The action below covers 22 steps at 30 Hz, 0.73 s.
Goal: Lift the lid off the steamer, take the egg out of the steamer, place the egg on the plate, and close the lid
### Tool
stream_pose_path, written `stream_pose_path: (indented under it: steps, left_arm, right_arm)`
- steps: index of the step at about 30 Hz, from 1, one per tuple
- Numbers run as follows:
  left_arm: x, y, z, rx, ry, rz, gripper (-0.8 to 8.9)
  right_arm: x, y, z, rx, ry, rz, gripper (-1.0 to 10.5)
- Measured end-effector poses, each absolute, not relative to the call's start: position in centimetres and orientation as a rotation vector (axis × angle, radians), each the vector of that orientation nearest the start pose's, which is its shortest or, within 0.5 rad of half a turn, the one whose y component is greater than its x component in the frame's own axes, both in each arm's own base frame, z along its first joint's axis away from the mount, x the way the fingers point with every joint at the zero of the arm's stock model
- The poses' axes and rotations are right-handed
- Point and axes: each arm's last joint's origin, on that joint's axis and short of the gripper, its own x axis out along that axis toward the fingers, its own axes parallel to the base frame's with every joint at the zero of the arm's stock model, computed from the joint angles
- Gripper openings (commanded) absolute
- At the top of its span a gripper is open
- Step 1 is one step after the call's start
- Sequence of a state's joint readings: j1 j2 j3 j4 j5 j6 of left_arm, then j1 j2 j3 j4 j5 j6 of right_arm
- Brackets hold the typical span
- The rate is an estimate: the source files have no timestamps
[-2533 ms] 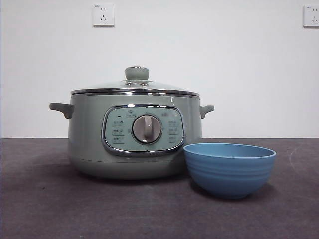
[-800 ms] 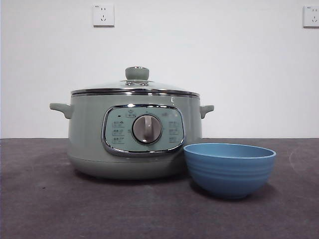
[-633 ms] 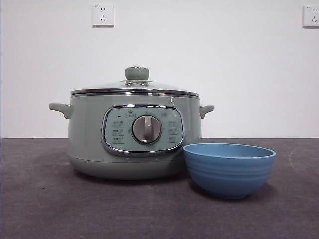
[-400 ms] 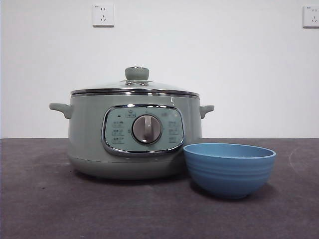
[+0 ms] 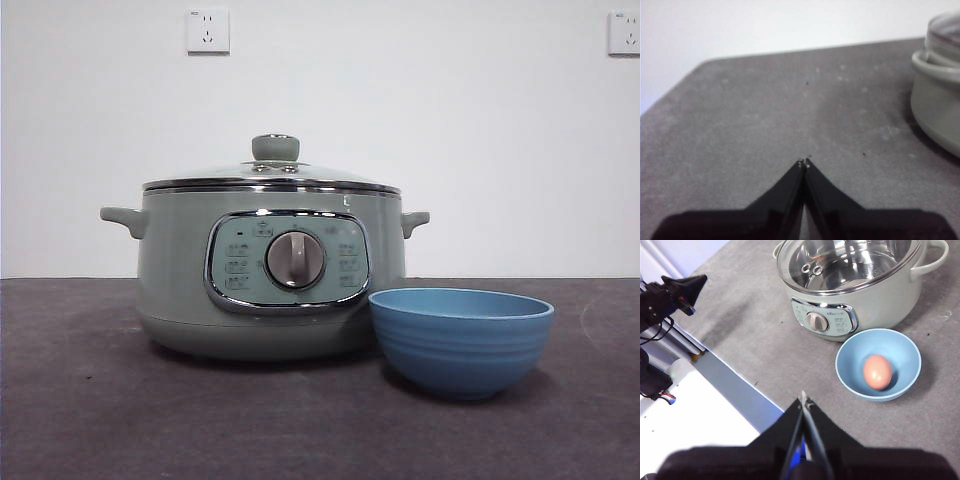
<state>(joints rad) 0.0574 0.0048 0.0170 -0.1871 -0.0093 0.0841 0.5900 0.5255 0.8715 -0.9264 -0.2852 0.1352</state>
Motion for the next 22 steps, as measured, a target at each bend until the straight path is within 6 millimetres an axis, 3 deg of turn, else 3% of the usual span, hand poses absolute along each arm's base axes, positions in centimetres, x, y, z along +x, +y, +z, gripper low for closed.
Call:
stream_pose_path:
  steps: [22]
  left_arm:
    - [9.53, 0.54, 15.1, 0.02, 0.175, 0.052, -0.03]
  right_arm:
    - [6.34, 5.22, 32.3, 0.032, 0.649, 0.807, 0.0]
